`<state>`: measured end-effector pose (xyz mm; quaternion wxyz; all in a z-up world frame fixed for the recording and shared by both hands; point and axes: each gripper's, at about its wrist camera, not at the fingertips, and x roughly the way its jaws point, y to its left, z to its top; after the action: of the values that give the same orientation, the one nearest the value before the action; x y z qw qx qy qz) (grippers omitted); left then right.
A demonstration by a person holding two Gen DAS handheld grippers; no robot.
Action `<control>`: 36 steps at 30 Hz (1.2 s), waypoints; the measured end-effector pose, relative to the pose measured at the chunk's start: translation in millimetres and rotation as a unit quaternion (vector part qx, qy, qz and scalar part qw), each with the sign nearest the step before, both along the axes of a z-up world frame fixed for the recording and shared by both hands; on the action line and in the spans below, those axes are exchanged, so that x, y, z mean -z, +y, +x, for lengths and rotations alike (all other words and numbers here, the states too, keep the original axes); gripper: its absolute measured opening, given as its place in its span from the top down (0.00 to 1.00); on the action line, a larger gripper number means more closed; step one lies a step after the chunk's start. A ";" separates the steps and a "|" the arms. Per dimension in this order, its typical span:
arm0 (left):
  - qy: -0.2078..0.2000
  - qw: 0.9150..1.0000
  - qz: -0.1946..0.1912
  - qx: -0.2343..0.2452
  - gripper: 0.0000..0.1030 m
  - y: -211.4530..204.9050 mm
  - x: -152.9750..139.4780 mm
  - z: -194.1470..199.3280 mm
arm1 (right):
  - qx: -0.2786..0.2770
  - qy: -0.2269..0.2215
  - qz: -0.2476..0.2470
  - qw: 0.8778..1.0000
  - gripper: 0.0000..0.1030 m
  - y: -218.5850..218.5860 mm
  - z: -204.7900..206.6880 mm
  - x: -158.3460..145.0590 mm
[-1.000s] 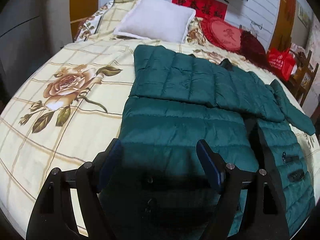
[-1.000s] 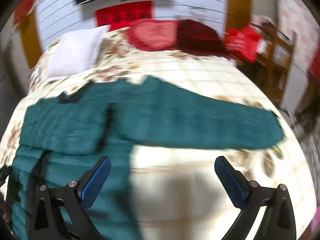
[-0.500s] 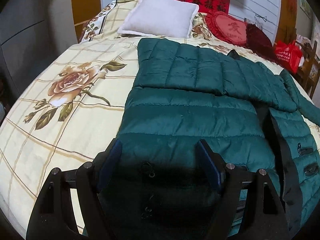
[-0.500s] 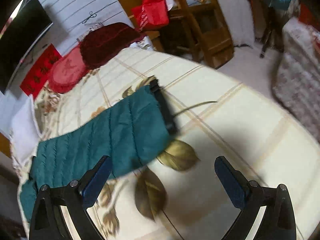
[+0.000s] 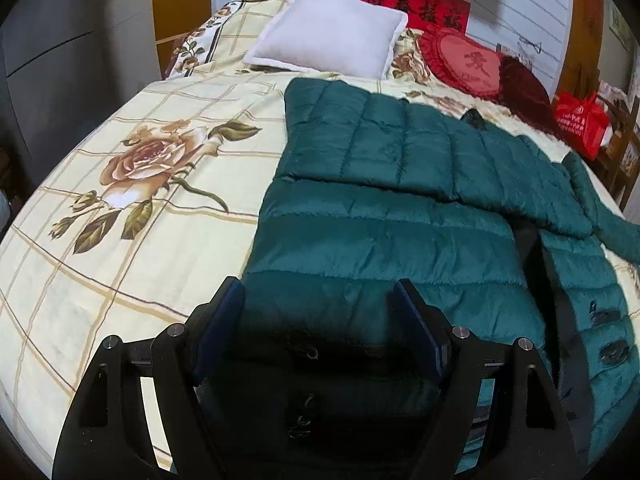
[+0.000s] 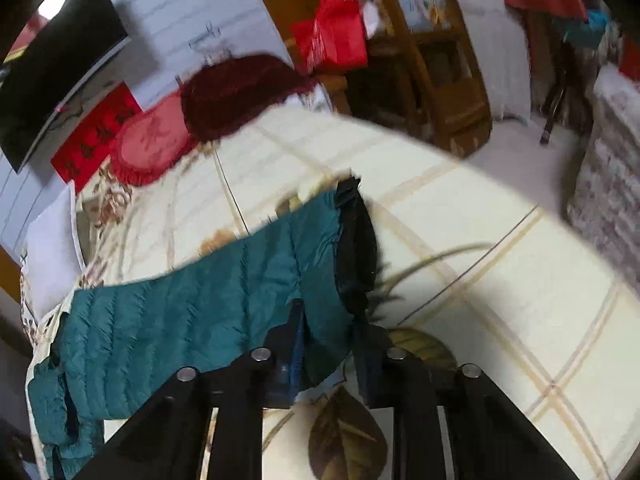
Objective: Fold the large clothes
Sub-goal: 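Grasp the other green sleeve with the right gripper and lift it, then lay the sleeve across the jacket body and open the right gripper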
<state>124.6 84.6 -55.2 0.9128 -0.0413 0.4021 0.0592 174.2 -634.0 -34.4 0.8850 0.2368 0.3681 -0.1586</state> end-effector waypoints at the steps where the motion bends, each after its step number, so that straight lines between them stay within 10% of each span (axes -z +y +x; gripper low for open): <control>1: -0.004 1.000 0.000 -0.001 0.24 1.1 -2.6 -0.6 | -0.001 0.001 -0.016 1.000 0.82 4.8 -2.0 -9.9; 8: 0.011 1.000 0.014 -0.003 0.24 1.3 -5.0 2.9 | -0.049 -0.046 -0.038 0.997 0.83 64.3 -16.6 -80.8; 17: 0.035 0.999 0.017 -0.014 0.24 4.7 0.9 10.3 | -0.196 -0.098 -0.017 0.976 0.83 252.3 -0.5 -124.7; 36: 0.081 0.992 0.099 -0.011 0.23 -8.0 21.5 25.2 | -0.419 -0.053 0.021 0.906 0.83 563.4 71.2 -50.6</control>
<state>149.8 76.6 -76.7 0.8759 0.0498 0.4668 0.1114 245.4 -70.7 16.2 0.8830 0.0869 0.3896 0.2470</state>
